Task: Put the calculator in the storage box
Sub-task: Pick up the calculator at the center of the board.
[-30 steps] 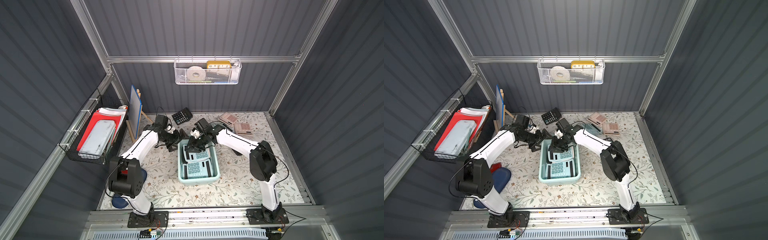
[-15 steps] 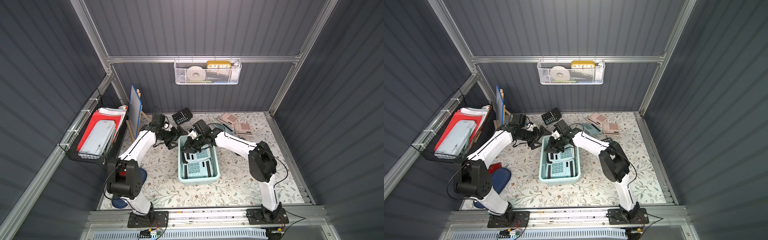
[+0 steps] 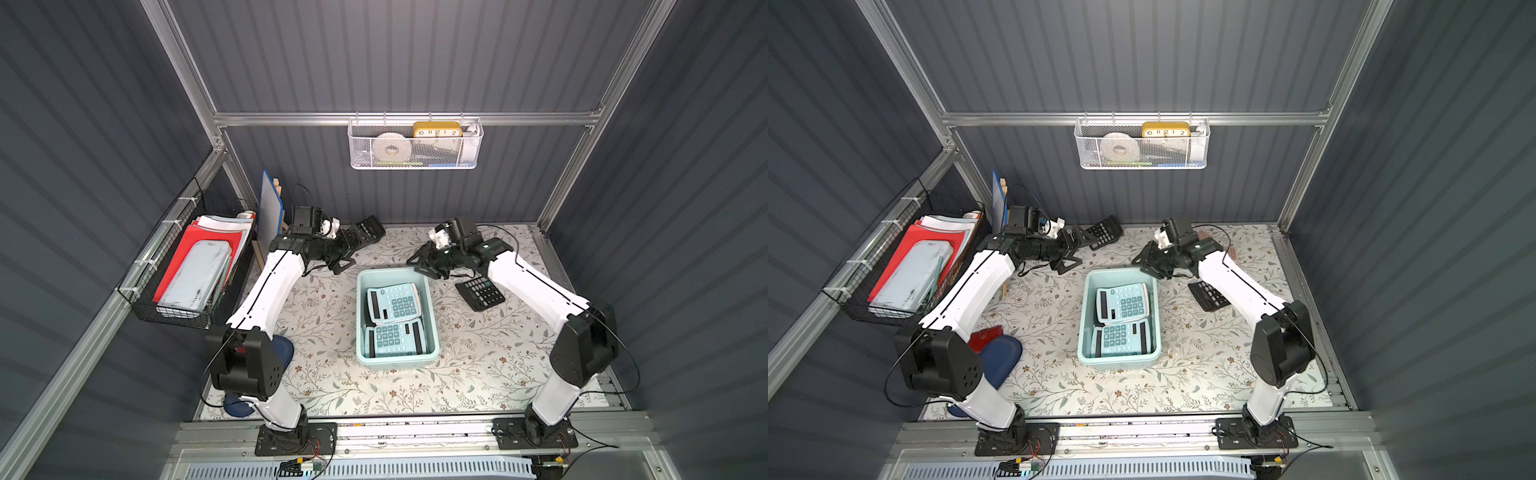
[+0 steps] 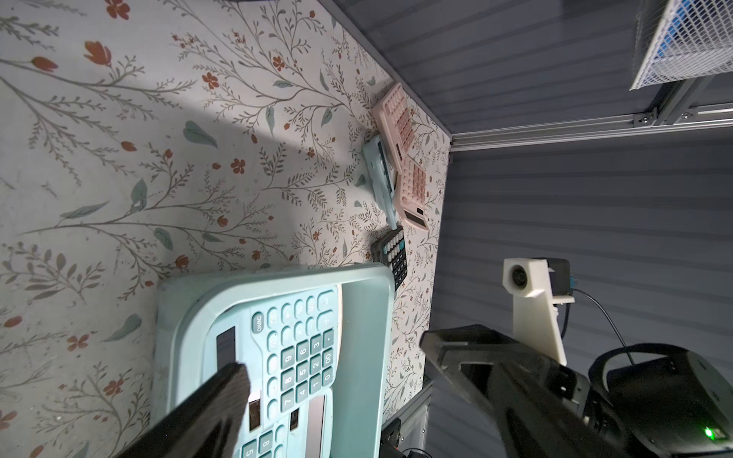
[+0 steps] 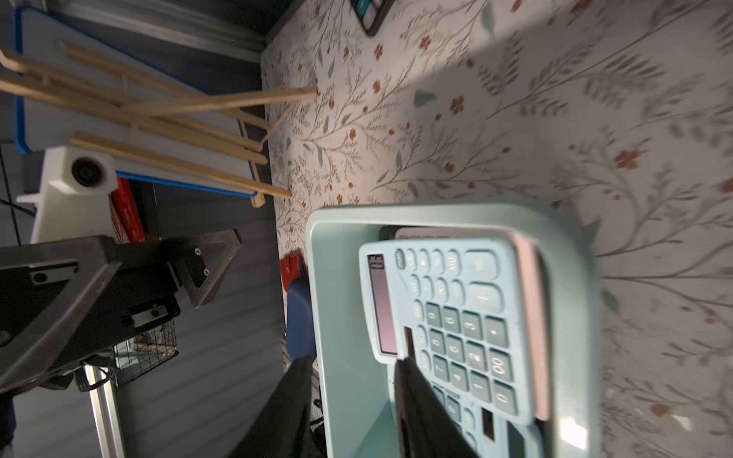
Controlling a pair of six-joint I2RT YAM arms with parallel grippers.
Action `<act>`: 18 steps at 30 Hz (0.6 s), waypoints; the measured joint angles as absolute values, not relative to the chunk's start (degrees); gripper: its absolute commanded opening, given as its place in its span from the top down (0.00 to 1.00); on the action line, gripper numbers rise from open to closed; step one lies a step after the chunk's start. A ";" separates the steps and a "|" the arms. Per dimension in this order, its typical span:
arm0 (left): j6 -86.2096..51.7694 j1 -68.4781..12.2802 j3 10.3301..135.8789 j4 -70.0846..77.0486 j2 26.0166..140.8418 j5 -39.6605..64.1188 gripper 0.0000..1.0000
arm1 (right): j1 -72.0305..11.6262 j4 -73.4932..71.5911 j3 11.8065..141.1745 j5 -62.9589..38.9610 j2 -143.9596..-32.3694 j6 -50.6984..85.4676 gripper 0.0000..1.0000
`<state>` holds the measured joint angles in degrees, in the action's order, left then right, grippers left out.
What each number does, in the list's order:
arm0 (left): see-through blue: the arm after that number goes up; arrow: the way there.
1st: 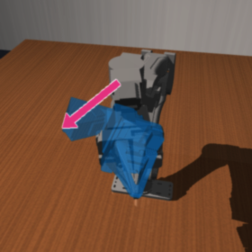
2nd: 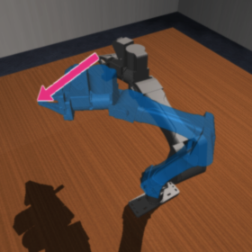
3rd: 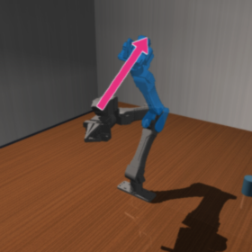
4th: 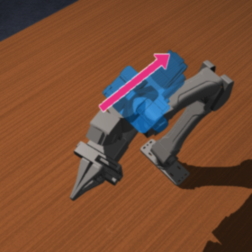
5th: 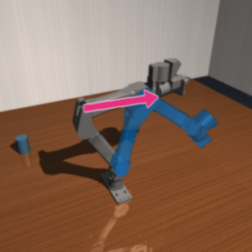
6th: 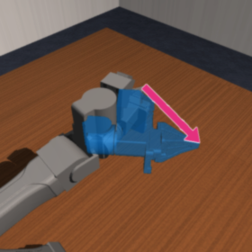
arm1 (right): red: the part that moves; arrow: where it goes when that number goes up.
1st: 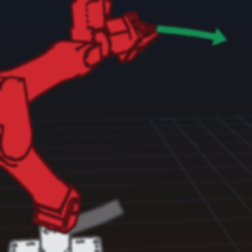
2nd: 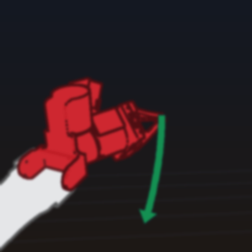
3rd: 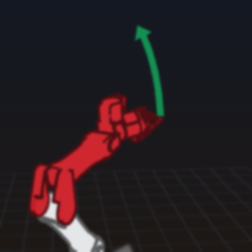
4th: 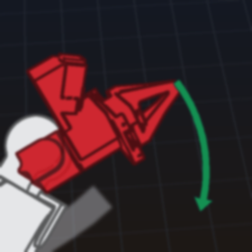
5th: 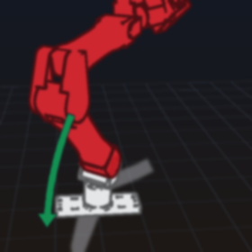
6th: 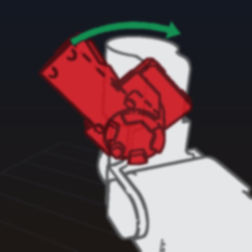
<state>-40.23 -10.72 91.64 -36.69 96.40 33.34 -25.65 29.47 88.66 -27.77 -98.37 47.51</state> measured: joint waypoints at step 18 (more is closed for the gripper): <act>-39.03 -10.90 121.23 -35.27 126.85 35.62 0.01 | -6.04 37.89 77.58 -19.25 -94.59 46.72 0.61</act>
<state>-39.03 -10.90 121.23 -35.27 126.85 35.62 -6.04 37.89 77.58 -19.25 -94.59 46.72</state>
